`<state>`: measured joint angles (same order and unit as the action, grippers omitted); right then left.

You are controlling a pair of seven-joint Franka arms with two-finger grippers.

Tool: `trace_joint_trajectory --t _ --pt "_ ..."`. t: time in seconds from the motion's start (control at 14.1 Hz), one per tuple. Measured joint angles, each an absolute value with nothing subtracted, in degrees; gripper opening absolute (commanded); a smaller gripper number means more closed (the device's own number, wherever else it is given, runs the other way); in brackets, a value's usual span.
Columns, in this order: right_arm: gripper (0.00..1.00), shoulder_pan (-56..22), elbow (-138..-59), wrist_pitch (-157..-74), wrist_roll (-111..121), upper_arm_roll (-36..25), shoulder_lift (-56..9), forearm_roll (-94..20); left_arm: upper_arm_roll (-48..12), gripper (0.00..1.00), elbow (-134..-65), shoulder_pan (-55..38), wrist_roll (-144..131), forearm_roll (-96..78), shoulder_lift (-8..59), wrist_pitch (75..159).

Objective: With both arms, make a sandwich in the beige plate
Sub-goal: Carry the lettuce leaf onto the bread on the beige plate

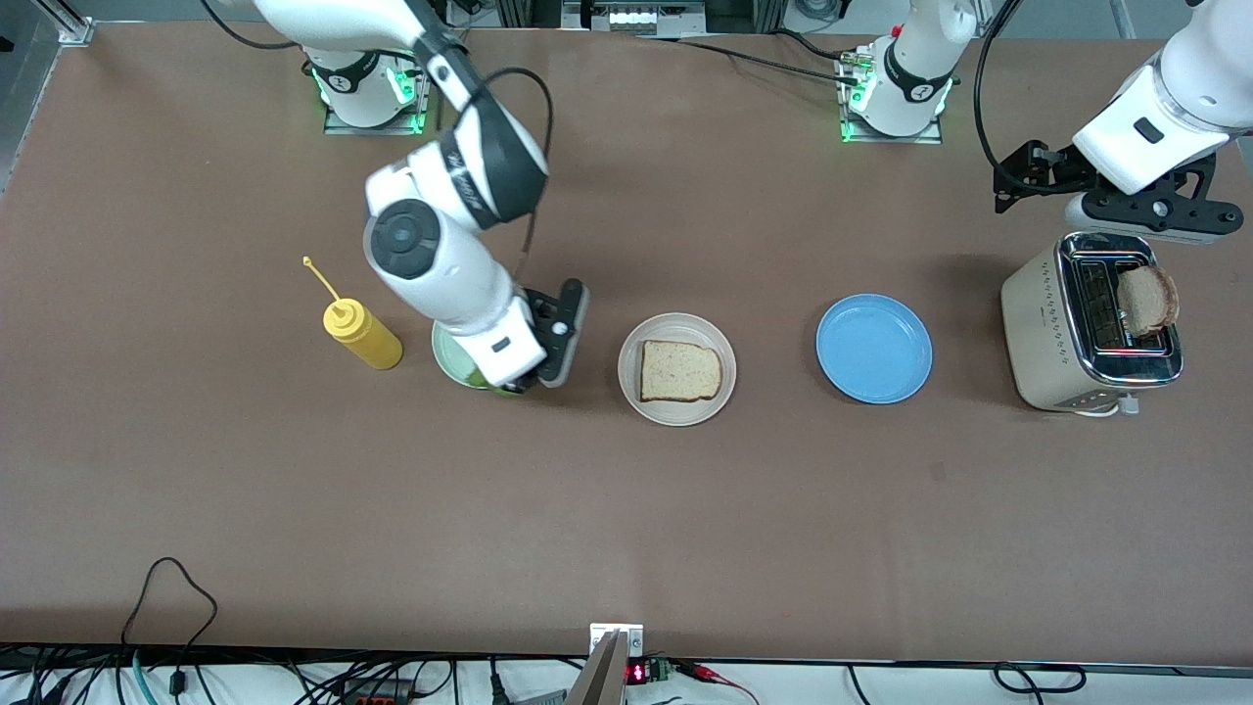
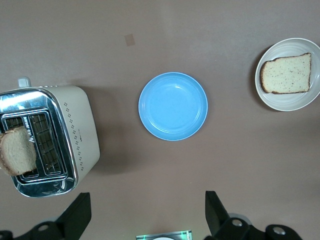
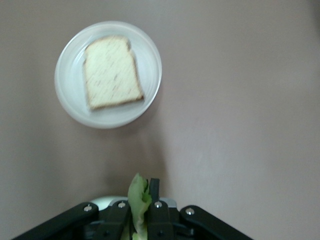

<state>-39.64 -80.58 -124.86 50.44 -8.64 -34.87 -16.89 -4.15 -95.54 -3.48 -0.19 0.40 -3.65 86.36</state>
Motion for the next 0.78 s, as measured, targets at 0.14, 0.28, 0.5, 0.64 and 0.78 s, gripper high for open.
trace_joint_trajectory --t 0.14,0.28,0.5,0.64,0.78 --pt "0.00 -41.70 -80.41 -132.33 46.39 -7.62 -38.27 -16.97 -4.14 1.00 -95.54 -3.48 -0.19 0.40 -3.65 86.36" --pt "0.00 -43.41 -79.40 -138.19 42.66 -6.60 -41.95 -16.97 -4.14 1.00 -95.54 -3.48 -0.19 0.40 -3.65 86.36" --pt "0.00 -45.41 -74.91 -141.17 36.98 -6.44 -46.82 -16.97 -4.14 1.00 -95.54 -3.48 -0.19 0.40 -3.65 86.36" --pt "0.00 -46.62 -71.79 -142.39 32.89 -6.32 -49.18 -16.97 -4.14 1.00 -95.54 -3.48 -0.19 0.40 -3.65 86.36" --pt "0.00 -47.87 -69.87 -143.93 29.60 -5.85 -50.91 -16.97 -4.14 1.00 -95.54 -3.48 -0.19 0.40 -3.65 86.36"
